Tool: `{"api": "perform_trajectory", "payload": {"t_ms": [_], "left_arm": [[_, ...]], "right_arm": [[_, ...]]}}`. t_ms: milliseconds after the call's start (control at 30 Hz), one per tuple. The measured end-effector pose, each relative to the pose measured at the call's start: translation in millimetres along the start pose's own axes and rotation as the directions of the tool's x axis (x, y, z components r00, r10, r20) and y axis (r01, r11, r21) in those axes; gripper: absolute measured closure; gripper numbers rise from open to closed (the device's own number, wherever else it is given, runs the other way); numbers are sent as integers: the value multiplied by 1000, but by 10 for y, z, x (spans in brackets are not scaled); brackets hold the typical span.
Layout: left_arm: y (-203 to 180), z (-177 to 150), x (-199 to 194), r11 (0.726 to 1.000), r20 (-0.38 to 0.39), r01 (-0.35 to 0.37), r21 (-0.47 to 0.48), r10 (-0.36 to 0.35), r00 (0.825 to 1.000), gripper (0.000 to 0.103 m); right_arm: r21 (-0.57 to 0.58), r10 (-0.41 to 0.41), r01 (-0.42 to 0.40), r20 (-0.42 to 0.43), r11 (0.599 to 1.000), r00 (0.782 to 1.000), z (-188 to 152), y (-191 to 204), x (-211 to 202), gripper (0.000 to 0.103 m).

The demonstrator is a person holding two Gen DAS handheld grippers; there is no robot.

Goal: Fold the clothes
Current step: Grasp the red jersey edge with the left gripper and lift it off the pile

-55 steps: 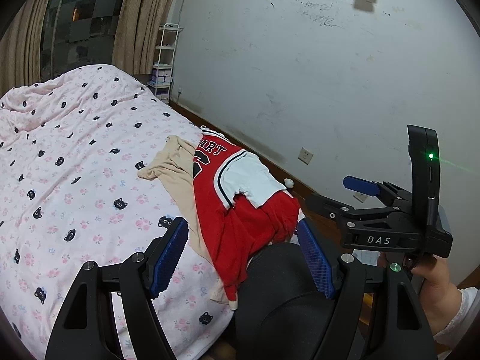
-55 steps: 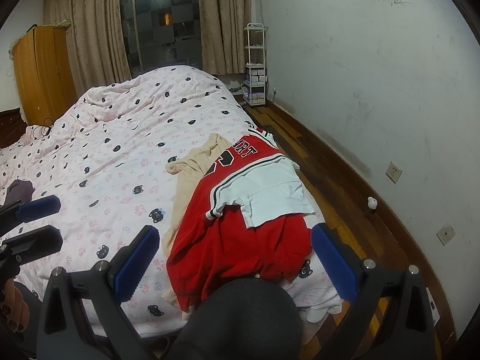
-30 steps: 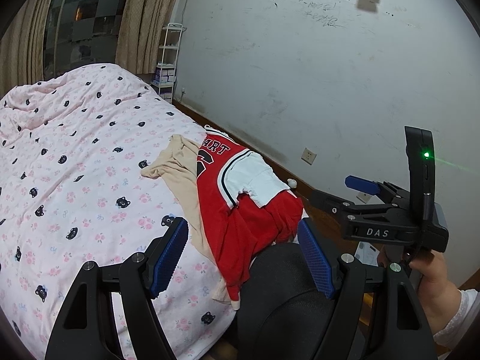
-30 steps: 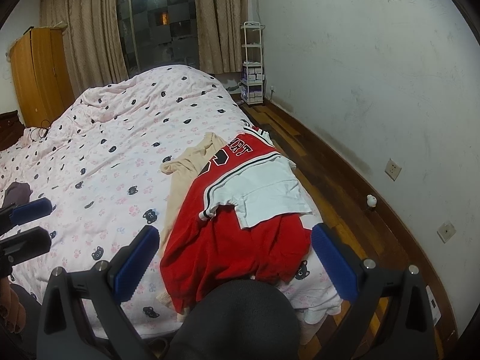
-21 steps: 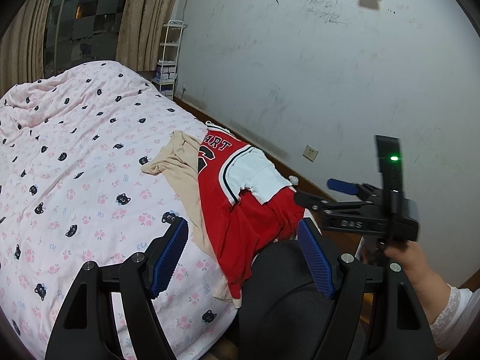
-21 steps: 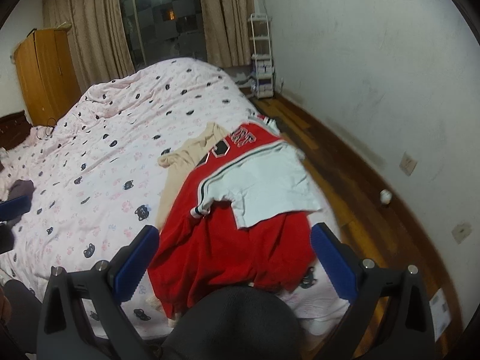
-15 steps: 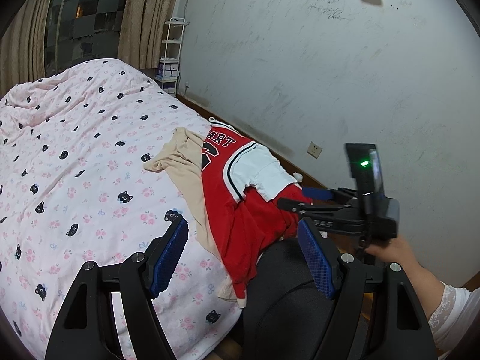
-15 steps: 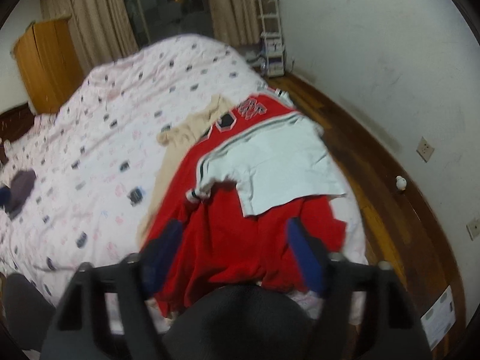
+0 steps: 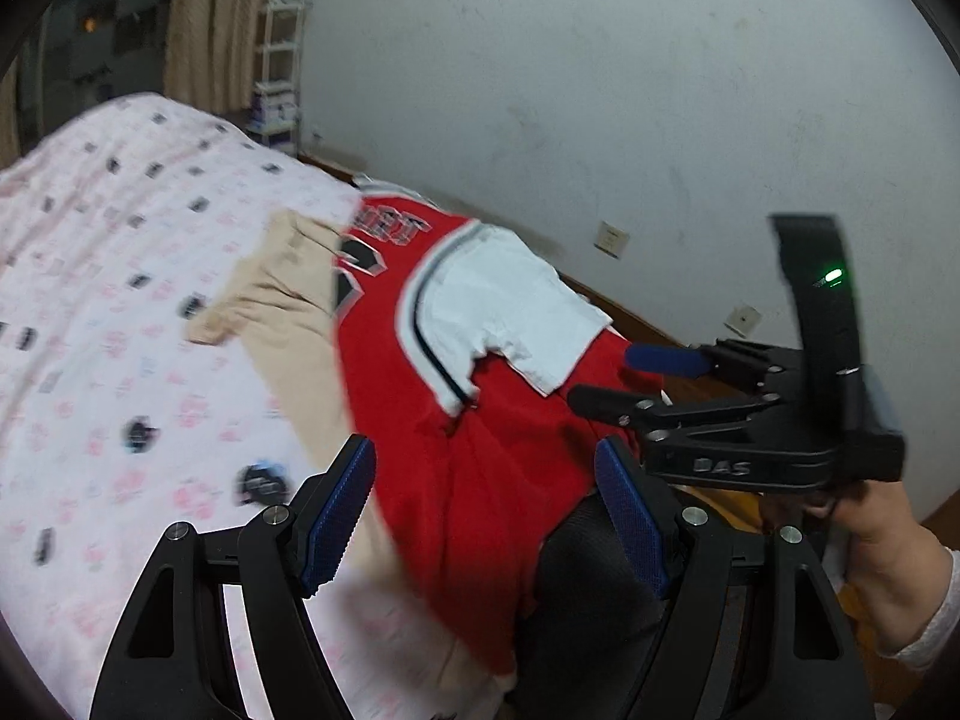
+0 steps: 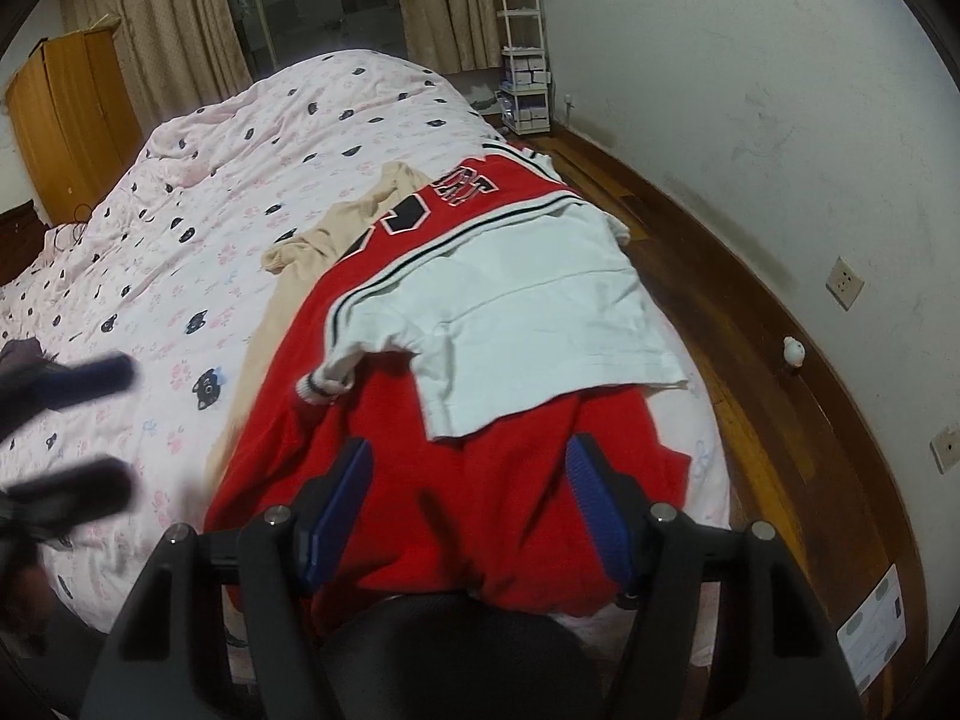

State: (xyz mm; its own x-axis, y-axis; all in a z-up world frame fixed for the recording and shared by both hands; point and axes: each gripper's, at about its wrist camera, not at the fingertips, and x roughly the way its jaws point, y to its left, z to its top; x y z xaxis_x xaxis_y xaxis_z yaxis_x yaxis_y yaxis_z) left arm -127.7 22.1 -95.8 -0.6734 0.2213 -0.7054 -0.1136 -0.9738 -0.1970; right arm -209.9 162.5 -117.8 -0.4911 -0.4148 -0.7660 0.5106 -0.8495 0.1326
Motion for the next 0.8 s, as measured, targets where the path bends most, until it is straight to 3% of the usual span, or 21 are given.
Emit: {"api": "perform_trajectory", "payload": {"t_ms": [133,233,300,467,567,667,800], "left_arm": [[0,27,339,997,-54,-70,23,71,996,33],[-8,54,491,993,-78,-109,48,112,991,48],[13,70,585,993,-101,-112,48,116,988,66],[-1,112,735,990,-125,-125,67,133,983,69],[-21,156,769,987,-122,-137,82,146,982,80],[23,192,868,989,-151,-136,66,145,978,84],[86,215,827,994,-132,-107,31,110,985,95]], "right_arm": [[17,-9,9,0,1000,1000,-3,-106,12,35],[24,-6,6,-6,1000,1000,-12,-147,44,35],[26,-3,4,-7,1000,1000,-17,-164,69,35],[31,3,-3,-11,1000,1000,-7,-193,130,35],[37,9,-9,-10,999,1000,7,-202,148,35],[38,11,-10,-10,999,1000,21,-198,159,35],[42,13,-13,-4,999,1000,44,-187,157,35]]}}
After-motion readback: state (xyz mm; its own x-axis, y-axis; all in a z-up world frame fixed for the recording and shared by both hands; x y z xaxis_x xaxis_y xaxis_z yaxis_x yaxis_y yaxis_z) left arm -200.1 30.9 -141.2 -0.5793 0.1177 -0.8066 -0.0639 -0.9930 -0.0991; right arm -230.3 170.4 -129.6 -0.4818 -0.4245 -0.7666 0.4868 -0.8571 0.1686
